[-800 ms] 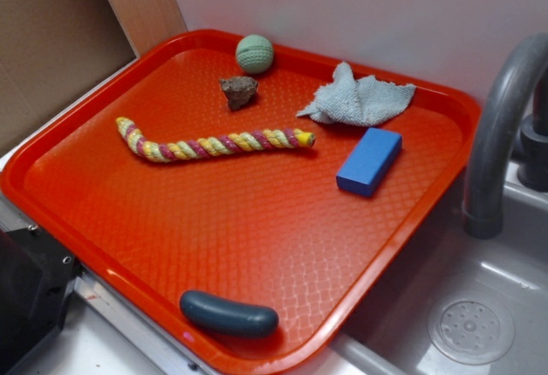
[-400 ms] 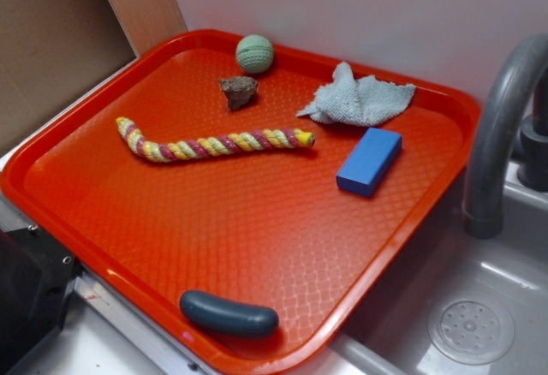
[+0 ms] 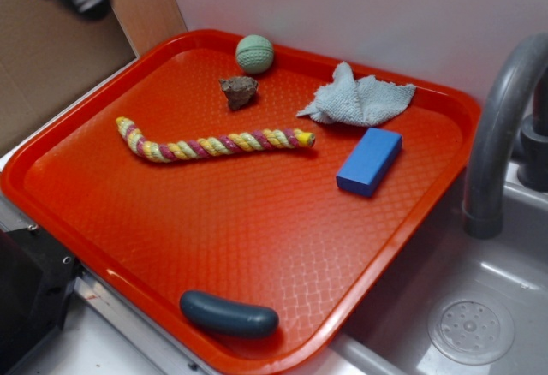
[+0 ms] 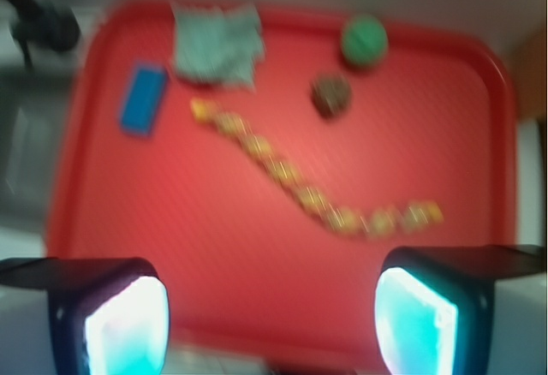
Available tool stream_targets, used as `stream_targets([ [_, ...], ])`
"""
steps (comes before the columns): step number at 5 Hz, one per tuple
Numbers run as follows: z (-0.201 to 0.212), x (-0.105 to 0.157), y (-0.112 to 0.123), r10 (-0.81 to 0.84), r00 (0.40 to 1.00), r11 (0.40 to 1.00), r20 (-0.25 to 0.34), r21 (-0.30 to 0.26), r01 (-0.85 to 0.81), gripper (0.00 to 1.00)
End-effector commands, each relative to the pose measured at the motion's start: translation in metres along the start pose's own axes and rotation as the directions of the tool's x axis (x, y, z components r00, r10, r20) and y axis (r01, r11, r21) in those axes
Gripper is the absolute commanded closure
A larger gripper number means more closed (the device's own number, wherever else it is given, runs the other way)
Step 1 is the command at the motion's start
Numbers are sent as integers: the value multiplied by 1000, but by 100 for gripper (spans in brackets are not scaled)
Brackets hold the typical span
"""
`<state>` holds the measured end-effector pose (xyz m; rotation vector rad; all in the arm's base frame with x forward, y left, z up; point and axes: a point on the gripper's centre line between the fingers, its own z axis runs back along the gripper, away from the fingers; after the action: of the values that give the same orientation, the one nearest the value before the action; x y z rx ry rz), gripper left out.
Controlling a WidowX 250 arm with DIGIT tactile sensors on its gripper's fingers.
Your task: Grab the blue cloth.
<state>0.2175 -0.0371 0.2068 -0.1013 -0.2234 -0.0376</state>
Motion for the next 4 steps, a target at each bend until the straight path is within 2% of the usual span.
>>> stream_targets([
  [1, -86, 70, -33, -194, 978, 979, 74, 79, 189, 0],
  [2, -121, 83, -47, -251, 966, 966, 58, 78, 246, 0],
  [3, -158, 79, -52, -329, 944, 928, -30, 174, 329, 0],
  [4, -181, 82, -54, -331, 942, 926, -50, 178, 334, 0],
])
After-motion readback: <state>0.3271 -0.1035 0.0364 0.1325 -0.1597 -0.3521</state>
